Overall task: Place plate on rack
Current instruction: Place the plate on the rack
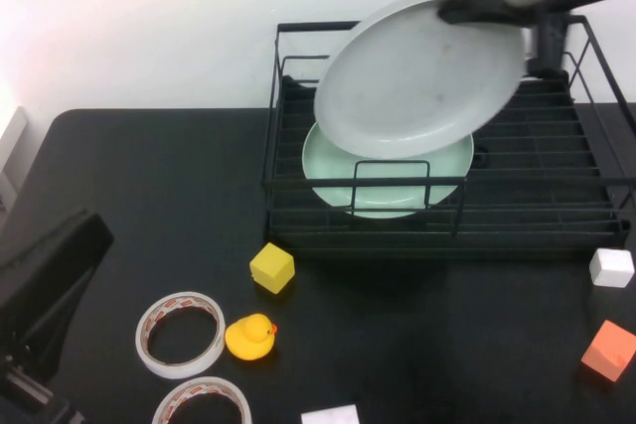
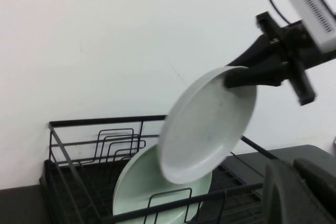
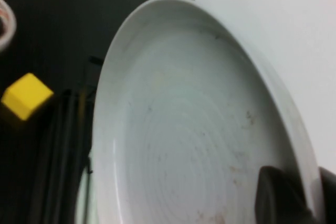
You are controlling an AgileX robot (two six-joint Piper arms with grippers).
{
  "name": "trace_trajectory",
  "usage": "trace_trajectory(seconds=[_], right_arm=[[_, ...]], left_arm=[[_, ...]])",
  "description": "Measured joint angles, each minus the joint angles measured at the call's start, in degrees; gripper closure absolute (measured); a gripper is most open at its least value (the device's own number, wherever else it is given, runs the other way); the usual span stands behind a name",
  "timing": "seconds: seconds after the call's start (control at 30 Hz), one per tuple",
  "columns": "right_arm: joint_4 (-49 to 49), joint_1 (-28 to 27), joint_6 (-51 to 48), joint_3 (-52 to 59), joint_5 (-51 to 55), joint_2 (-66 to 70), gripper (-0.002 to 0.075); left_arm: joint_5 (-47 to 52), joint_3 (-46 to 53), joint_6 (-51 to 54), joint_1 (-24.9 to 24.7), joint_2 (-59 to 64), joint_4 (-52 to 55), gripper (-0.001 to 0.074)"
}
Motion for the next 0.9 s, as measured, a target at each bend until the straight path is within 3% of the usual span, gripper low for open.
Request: trace_trajectory(seconds=[0.33,0.7,0.9], right_arm=[[-0.15,4.52,-0.78,0.00,-5.25,3.55,0.0634],[-10.75,4.53,9.77,-0.04,-5.34,3.65,0.0634],[-11.72,4.53,11.70,-0.19,-5.85,3.65,0.0634]], left_arm=[[0.00,0.10,1.46,0.00,0.00,-2.12,0.0736],[1.40,0.10,1.67,0.00,0.00,-2.58,0.0736],[3.18,0.10,1.67,0.00,0.00,-2.71,0.0736]])
